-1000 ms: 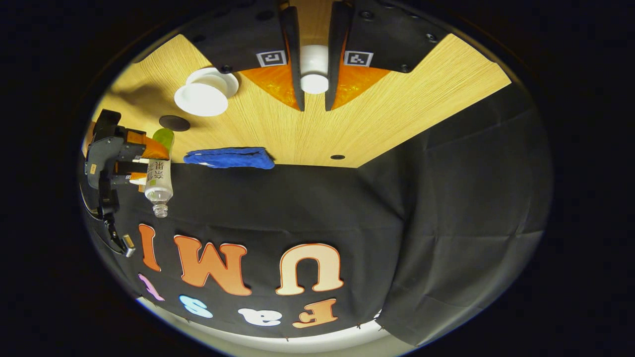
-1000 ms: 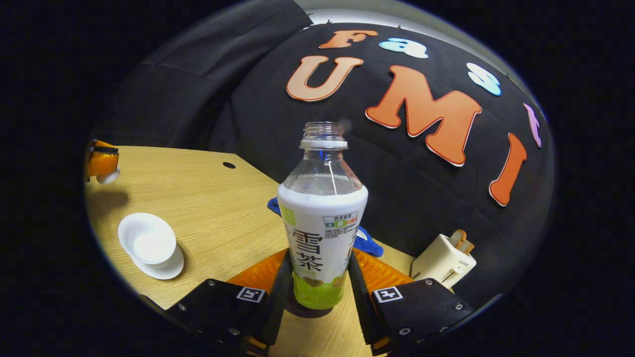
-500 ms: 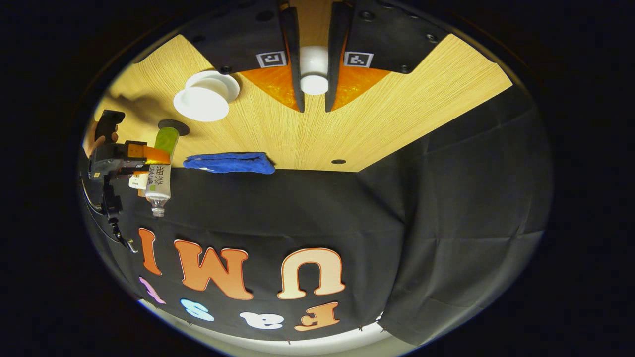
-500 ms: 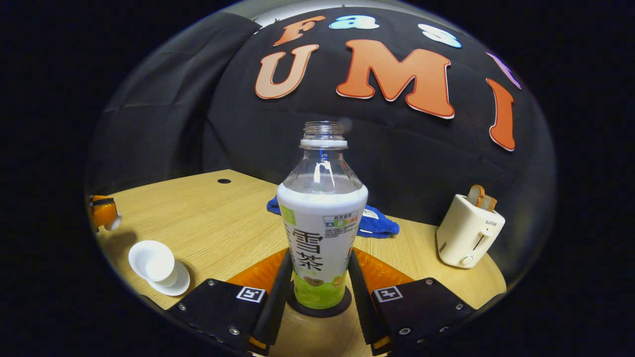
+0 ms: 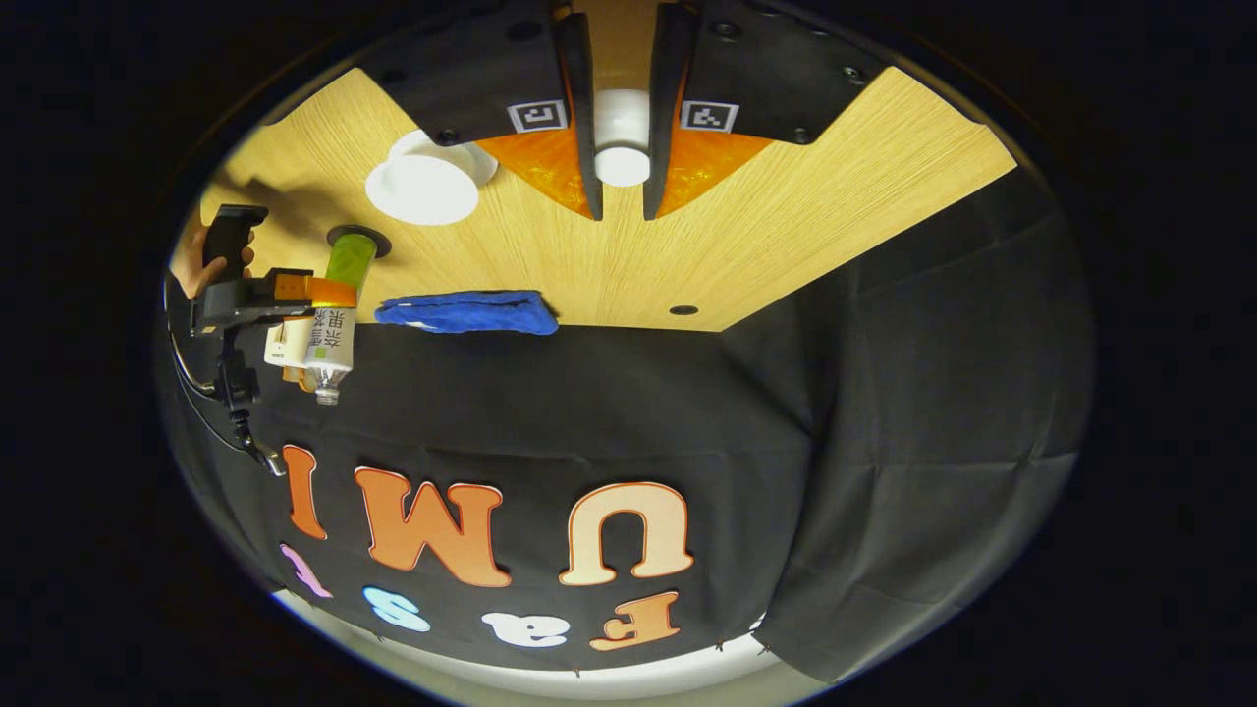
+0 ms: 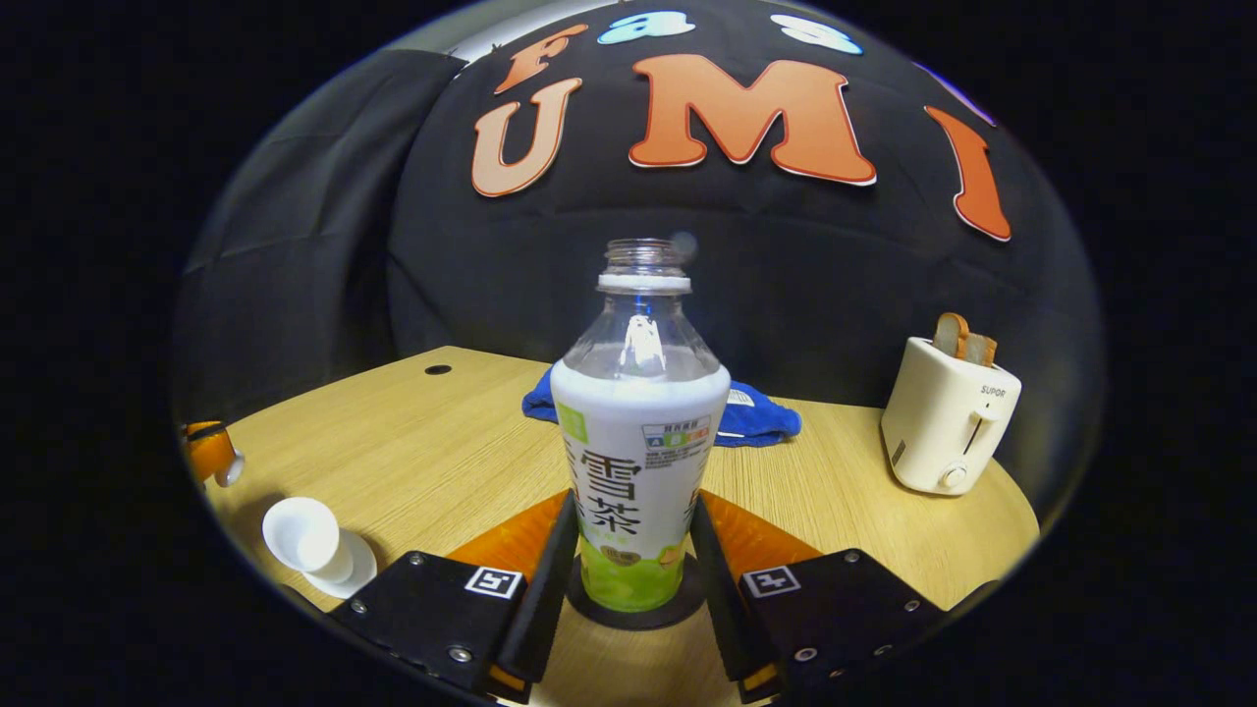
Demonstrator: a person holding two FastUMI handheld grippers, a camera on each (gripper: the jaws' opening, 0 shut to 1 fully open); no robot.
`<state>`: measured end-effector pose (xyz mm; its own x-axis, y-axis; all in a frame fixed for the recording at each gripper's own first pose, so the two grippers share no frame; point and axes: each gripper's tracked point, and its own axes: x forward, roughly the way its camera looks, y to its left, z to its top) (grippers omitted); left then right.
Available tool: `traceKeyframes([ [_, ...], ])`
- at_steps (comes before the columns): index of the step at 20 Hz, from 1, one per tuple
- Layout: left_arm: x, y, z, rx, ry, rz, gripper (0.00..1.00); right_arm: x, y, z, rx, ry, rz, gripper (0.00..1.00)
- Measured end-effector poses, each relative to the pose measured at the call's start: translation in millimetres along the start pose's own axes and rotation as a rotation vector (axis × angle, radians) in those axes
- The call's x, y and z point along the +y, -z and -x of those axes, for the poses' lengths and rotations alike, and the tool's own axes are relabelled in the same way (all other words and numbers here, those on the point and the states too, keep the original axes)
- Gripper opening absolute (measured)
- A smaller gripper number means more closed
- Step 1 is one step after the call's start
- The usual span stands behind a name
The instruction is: Open the teacup lid with one hand, grasp the water bottle and pour water into the teacup with the other hand; after pouring, place the water bottle on the coaster and then close the teacup lid.
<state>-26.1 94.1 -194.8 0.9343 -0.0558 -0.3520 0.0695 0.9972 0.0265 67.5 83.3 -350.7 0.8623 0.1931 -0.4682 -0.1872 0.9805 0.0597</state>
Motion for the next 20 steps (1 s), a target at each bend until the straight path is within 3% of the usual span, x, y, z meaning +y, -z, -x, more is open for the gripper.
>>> traceKeyframes([
  [6, -40.8, -9.4, -3.0, -0.009, 0.063, 0.009, 0.28, 7.4, -4.9, 7.9, -0.007, -0.026, -0.02, 0.76],
  [13, -89.0, -14.0, -8.7, -0.025, 0.116, 0.01, 0.25, 9.2, -7.6, 44.7, -0.057, -0.078, -0.002, 0.93],
  [20, -131.4, -3.5, -23.8, 0.014, 0.16, -0.044, 0.28, -0.1, 6.7, 67.6, -0.067, -0.097, -0.016, 0.94],
])
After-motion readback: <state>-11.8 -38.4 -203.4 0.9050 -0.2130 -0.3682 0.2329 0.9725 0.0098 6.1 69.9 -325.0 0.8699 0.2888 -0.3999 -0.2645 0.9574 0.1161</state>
